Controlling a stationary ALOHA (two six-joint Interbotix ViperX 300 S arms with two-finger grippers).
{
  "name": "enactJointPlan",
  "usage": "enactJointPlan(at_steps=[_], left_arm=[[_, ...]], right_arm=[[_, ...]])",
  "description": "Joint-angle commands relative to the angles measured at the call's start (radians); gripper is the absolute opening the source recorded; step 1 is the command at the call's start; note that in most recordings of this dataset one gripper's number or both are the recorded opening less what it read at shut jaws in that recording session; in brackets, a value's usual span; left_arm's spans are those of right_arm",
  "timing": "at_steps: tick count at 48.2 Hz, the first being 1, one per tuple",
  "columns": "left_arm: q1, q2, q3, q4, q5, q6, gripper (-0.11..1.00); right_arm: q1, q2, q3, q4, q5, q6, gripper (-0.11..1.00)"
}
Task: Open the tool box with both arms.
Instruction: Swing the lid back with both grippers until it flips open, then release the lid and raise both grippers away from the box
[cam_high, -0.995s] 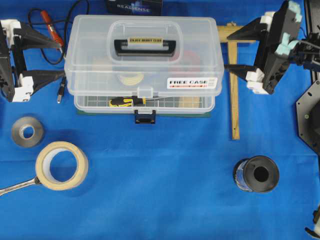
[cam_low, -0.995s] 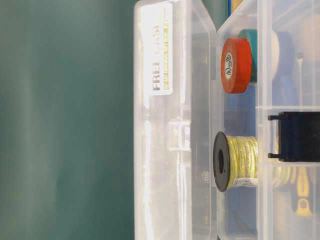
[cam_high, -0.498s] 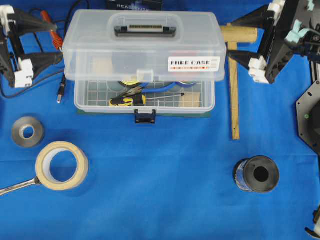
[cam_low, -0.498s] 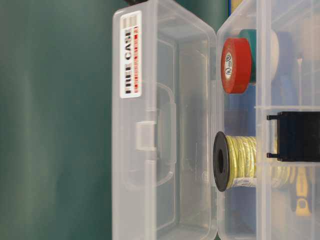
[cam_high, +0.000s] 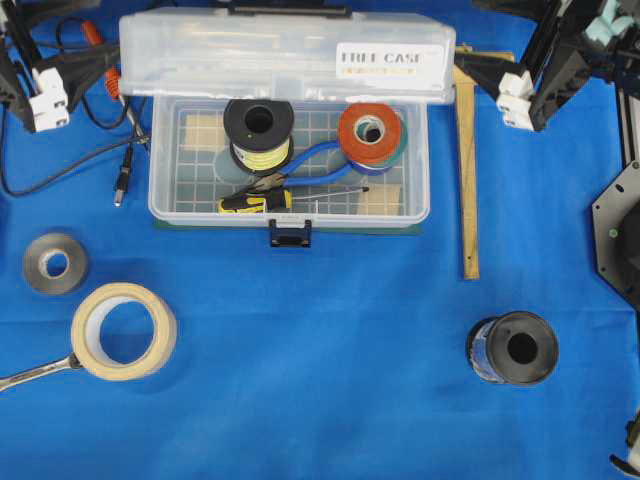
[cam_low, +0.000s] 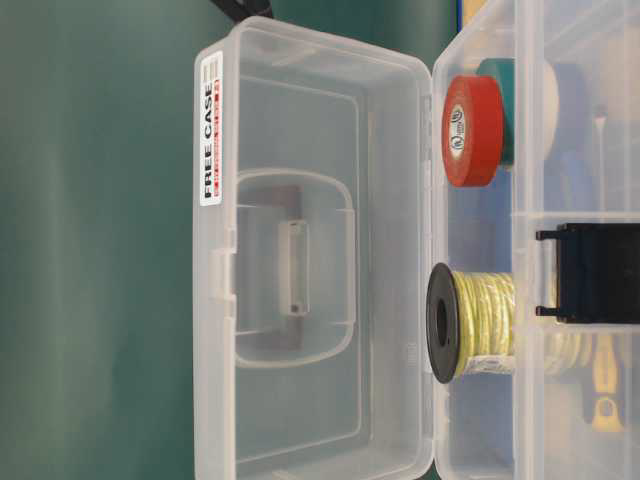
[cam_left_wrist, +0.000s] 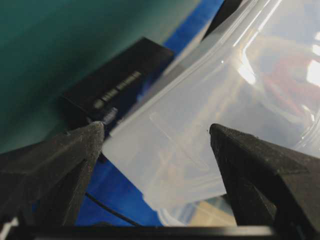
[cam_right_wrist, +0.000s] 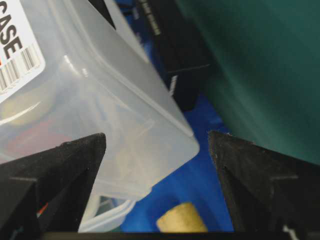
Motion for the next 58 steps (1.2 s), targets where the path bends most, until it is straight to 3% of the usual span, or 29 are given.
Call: enactJointPlan(at_steps=[1,34,58], left_arm=[[0.011,0.031,-0.04,0.0,-0.04,0.006,0.87],[0.169,0.206,-0.123,0.0,-0.098,0.077,0.87],[0.209,0.337,-0.202,0.0,-0.098,0.094,0.87]], right_arm=[[-0.008,0.006,-0.055,0.005,-0.038,0.003,0.85],[-0.198,0.175,-0.146,0.003,-0.06,-0.003,0.85],[-0.247,0.229,-0.183,0.003,-0.058,-0.003,0.85]])
